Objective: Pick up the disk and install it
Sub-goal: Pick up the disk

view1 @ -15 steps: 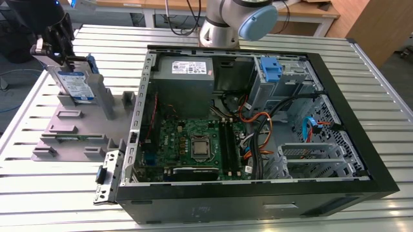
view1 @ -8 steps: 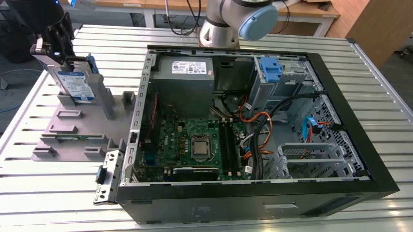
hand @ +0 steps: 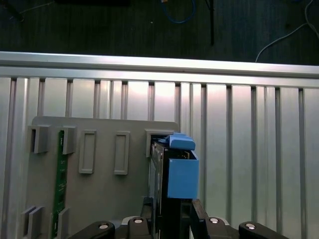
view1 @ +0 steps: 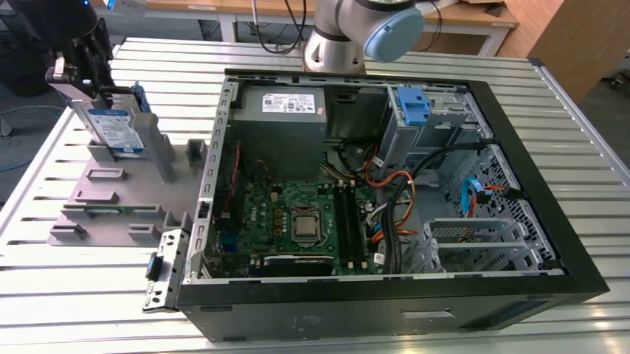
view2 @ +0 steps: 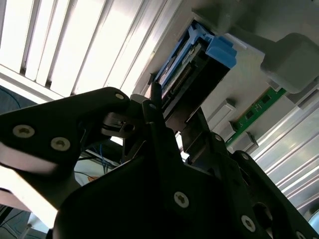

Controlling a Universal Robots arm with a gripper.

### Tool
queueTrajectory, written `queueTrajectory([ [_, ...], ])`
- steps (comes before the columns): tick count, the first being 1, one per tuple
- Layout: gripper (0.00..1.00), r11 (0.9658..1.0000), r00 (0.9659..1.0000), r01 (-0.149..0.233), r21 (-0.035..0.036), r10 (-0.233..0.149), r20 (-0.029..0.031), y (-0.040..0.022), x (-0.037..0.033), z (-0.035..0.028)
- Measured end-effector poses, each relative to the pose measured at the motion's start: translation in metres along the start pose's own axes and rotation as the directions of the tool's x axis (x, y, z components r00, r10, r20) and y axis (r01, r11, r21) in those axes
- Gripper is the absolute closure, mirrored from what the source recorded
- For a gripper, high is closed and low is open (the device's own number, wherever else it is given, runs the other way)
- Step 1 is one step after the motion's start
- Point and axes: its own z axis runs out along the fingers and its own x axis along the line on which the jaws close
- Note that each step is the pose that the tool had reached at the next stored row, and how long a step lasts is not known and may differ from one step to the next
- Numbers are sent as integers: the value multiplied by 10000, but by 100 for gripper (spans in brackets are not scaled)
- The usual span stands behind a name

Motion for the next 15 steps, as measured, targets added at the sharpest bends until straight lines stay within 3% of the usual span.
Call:
queueTrajectory([
  [15,58,10000,10000,-2,2,2,1,0,1,15],
])
